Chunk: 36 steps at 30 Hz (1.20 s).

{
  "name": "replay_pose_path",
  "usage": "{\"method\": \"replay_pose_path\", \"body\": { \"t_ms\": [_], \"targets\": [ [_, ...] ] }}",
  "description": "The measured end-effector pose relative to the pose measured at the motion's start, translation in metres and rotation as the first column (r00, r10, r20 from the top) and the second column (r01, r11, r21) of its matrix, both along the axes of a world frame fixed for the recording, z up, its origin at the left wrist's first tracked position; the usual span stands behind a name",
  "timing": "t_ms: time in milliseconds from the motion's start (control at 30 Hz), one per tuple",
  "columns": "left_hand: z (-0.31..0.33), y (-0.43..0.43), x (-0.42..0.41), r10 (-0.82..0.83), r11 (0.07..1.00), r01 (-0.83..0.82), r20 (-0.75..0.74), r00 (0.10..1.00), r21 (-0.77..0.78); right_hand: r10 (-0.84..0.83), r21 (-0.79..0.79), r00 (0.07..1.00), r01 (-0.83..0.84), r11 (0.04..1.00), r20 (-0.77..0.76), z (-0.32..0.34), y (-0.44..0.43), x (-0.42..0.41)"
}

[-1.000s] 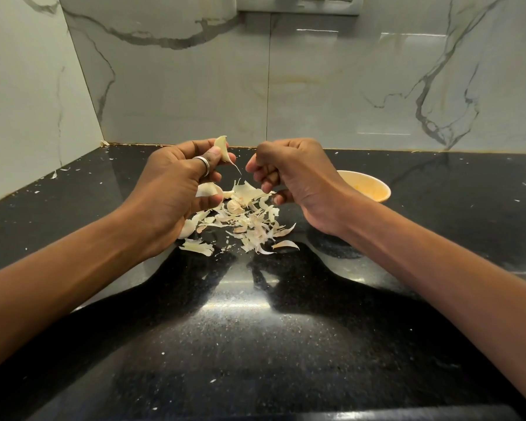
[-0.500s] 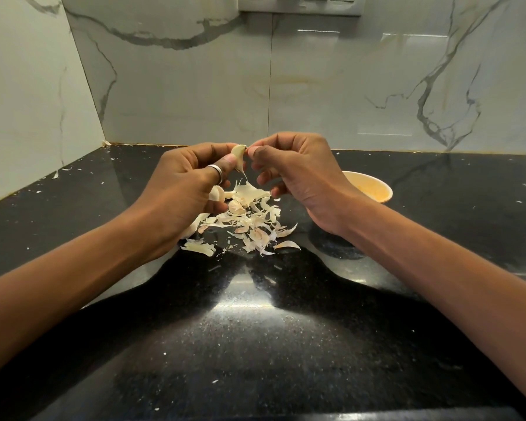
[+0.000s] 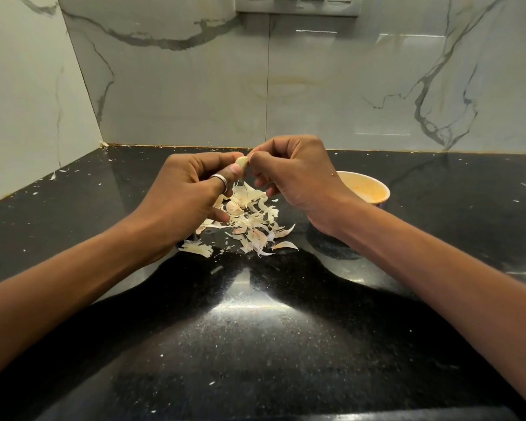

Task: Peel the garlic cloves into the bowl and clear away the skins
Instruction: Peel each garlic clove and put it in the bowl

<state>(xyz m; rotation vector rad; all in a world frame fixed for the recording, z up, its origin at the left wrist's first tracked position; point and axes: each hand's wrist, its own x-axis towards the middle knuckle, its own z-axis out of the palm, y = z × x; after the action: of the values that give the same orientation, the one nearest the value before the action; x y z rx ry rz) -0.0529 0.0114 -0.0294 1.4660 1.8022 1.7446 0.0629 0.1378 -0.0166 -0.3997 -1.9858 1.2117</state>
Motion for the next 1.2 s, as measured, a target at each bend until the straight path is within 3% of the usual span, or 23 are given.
{"method": "replay_pose_path", "body": {
  "t_ms": [533, 1200],
  "targets": [
    [0.0015, -0.0019, -0.0002, 0.035, 0.999, -0.034, 0.055, 0.998, -0.014, -0.032, 0.058, 0.998, 0.029, 0.998, 0.049, -0.0006, -0.0016, -0.0002],
    [0.0017, -0.0027, -0.0017, 0.017, 1.0, -0.017, 0.029, 0.999, 0.011, 0.114, -0.381, 0.993, -0.104, 0.919, 0.004, 0.0074, -0.0061, 0.0042]
  ]
}}
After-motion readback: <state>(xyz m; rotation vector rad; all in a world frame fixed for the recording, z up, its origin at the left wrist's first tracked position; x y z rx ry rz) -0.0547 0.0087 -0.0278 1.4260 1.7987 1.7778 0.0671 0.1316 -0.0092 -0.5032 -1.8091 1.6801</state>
